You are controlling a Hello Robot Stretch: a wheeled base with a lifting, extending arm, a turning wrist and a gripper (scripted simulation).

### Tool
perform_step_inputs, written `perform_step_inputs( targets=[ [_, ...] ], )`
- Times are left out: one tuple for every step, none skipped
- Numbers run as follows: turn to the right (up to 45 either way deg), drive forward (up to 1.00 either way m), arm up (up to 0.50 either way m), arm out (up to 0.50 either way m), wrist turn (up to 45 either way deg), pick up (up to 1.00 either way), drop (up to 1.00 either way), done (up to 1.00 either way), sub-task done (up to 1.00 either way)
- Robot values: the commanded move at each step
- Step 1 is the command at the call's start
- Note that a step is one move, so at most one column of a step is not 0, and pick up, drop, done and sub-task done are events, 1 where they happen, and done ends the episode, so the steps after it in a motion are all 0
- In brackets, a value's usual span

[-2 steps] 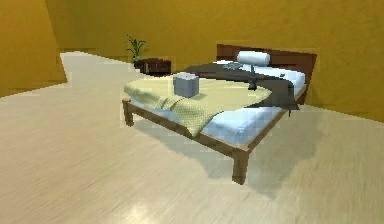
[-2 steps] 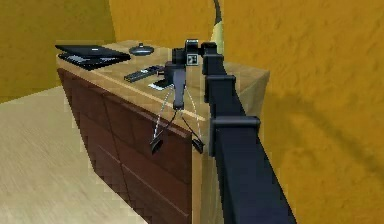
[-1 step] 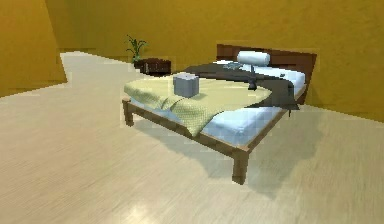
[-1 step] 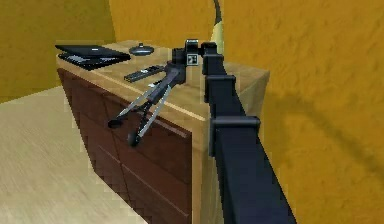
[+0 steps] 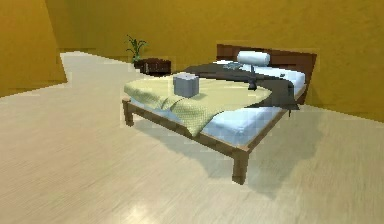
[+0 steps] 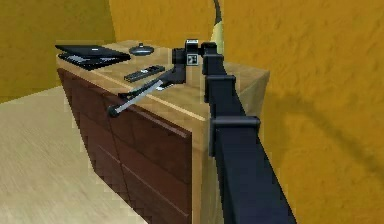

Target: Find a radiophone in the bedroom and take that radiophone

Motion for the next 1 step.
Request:
perform_step_inputs(
  targets=[
    [0.0,0.0,0.0,0.0,45.0,0.0,0.0,0.0,0.0]
  ],
)
